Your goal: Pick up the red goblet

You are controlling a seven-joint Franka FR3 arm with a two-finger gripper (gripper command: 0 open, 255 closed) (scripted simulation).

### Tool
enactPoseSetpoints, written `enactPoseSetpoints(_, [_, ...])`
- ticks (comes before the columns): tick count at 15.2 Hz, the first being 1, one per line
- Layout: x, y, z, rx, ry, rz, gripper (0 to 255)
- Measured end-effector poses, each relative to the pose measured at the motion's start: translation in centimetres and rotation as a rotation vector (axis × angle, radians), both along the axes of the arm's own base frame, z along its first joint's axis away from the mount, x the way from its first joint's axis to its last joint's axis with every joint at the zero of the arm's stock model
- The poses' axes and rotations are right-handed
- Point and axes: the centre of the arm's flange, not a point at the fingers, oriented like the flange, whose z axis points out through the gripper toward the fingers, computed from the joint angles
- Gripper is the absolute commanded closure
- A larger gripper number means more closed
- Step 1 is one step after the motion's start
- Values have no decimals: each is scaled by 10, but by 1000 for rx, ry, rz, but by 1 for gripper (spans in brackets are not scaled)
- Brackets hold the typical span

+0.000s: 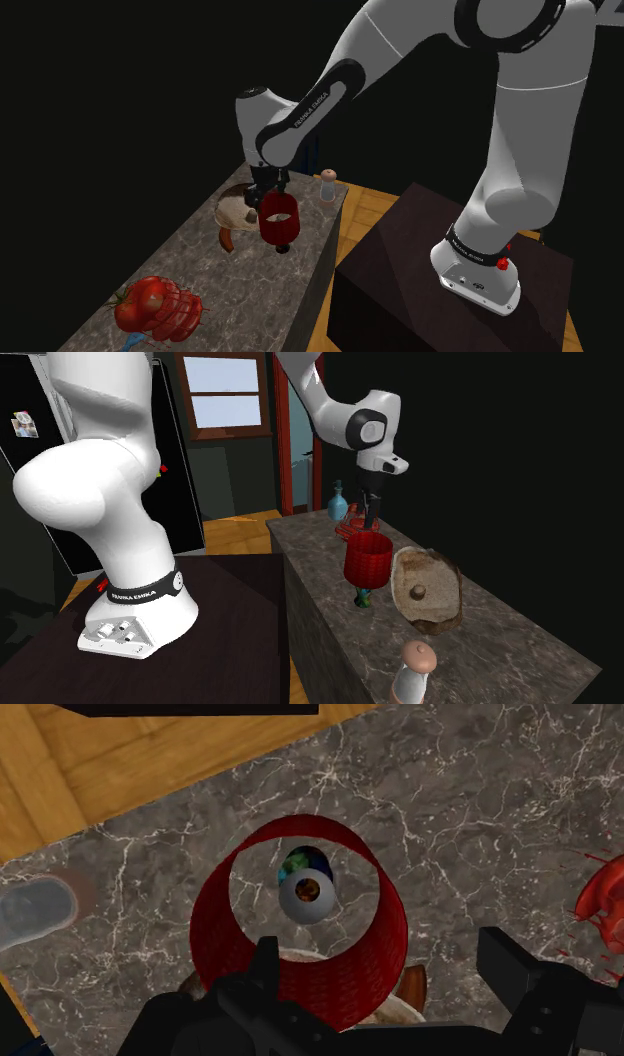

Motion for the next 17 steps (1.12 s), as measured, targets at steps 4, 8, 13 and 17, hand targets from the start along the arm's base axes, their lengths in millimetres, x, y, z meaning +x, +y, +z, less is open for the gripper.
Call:
enactPoseSetpoints(4, [19, 23, -40, 0, 16, -15, 0])
enactPoseSetpoints(8, [22, 26, -62, 0, 18, -18, 0])
enactPoseSetpoints(13, [22, 27, -86, 0, 19, -18, 255])
enactPoseSetpoints(17, [21, 27, -88, 0, 18, -18, 255])
